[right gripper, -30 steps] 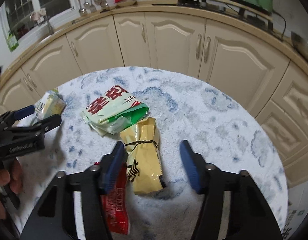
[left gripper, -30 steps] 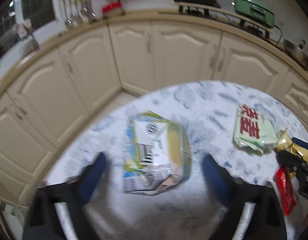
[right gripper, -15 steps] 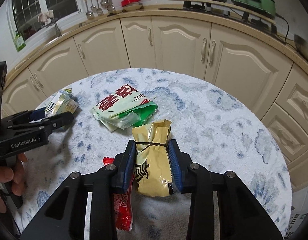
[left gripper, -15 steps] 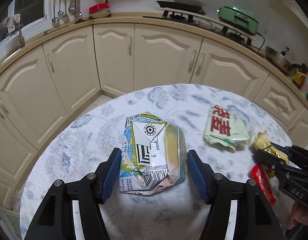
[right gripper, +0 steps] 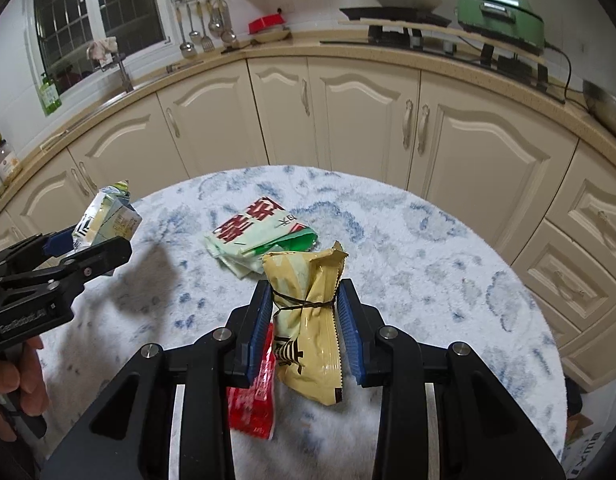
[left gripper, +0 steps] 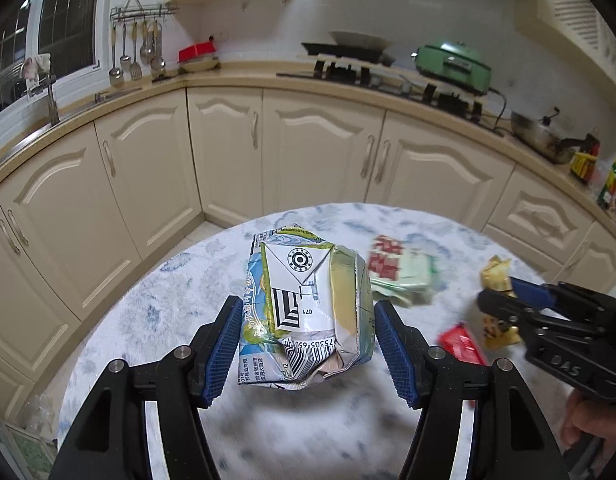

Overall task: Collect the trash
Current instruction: 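Carry the carton and yellow packet in both tools over the blue bin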

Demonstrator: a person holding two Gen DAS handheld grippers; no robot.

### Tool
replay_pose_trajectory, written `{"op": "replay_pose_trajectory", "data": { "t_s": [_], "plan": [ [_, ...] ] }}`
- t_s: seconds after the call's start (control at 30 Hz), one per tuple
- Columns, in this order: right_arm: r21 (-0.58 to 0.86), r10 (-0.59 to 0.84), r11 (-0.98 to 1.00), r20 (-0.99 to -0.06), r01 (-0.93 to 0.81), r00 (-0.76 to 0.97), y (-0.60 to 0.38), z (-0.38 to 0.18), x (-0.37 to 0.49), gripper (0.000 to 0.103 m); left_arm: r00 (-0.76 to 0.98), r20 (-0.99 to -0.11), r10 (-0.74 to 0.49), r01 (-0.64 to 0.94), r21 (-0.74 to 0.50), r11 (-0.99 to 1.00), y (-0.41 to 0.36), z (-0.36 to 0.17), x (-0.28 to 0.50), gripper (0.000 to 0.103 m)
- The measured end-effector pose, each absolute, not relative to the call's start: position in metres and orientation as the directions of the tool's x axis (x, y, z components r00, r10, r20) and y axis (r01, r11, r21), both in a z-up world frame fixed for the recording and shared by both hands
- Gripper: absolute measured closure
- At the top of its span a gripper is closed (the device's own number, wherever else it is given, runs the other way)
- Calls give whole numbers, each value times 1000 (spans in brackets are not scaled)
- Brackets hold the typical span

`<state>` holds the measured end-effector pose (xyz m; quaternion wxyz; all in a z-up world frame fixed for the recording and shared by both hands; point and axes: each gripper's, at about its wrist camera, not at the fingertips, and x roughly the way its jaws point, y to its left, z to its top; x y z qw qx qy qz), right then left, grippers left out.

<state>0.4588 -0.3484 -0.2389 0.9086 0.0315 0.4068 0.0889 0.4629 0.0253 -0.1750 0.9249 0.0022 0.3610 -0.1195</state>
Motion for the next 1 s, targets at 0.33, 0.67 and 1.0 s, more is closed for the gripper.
{"op": "replay_pose_trajectory", "data": {
  "t_s": [0.33, 0.67, 1.0],
  "plan": [
    [146, 203, 979, -683, -141, 702, -356, -207, 407, 69, 759, -599, -254, 255, -85, 963, 10, -138, 377, 42],
    [160, 199, 979, -611, -126, 766, -382, -166, 347, 69, 804, -507, -310, 314, -80, 946, -12, -106, 261, 42],
    [176, 176, 980, -533, -95, 828, -421, -135, 290, 69, 801, -447, -399, 398, -102, 912, -43, -96, 181, 42]
  ]
}}
